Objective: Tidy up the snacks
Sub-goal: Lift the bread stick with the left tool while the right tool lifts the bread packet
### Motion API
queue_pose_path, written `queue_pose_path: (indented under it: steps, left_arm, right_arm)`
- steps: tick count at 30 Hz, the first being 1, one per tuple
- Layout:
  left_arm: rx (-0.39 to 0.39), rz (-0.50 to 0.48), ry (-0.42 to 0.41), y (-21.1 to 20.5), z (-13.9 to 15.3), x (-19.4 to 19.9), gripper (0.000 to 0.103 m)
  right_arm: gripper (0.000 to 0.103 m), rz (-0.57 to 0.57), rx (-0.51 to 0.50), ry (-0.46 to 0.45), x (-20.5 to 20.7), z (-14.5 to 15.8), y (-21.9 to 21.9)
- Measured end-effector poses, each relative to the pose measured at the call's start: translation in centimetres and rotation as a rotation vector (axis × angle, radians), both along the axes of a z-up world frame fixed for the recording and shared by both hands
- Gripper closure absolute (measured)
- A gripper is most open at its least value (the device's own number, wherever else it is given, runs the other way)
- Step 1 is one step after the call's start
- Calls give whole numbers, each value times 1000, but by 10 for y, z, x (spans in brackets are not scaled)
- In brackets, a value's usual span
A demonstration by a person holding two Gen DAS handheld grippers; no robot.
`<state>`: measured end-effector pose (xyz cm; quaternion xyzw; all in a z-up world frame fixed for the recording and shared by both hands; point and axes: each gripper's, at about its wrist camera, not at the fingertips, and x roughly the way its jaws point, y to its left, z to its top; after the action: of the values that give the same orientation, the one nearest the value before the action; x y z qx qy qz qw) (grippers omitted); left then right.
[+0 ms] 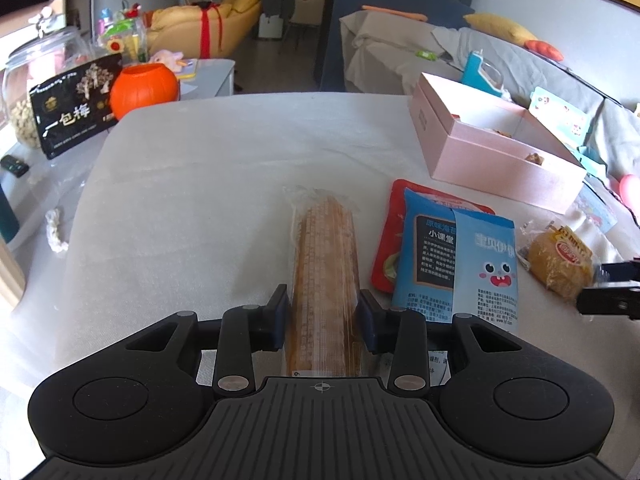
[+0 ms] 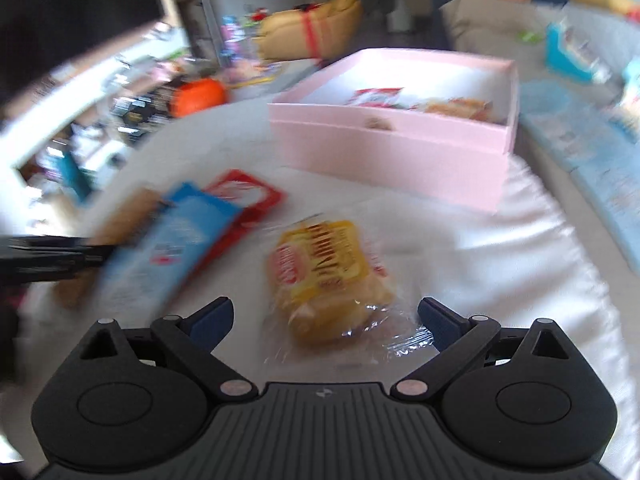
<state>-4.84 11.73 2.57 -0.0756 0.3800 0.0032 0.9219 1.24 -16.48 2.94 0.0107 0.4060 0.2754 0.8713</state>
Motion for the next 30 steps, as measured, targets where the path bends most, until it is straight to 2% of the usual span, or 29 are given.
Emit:
queue_pose_path:
  steps: [2, 6, 9, 12, 13, 14, 20, 24, 27, 30]
  left_arm:
    - [-8, 5, 0, 1, 0, 0, 62]
    - [-27, 8, 3, 5, 0, 0, 62]
    - [-37, 5, 4, 7, 0, 1, 62]
    - [-20, -7, 14, 4, 2, 1, 63]
    - [-13, -9, 20, 4, 3, 1, 64]
    - [-10, -9, 25, 2, 4, 0, 66]
    - [-31, -49, -43, -3, 20, -8, 67]
    - [-50, -65, -157, -8, 65, 8, 67]
    - [-80, -168, -267, -27, 121, 40, 67]
    - [-168, -284, -345, -53, 172, 85, 66]
  right_arm:
    - [4, 9, 17, -6, -7, 5, -4]
    - [4, -26, -98, -103, -11, 9, 6]
    - [5, -30, -104, -94, -3, 7, 14]
    - [21, -42, -114, -97, 3, 3, 19]
    - [40, -39, -121, -103, 3, 4, 20]
    - [46, -26, -128, -106, 2, 6, 22]
    - [48, -15, -53, -192, -13, 40, 9]
    - [49, -71, -17, -232, -11, 61, -9]
    - [49, -121, 13, -317, -2, 92, -24]
    - [49, -171, 28, -405, 23, 133, -31]
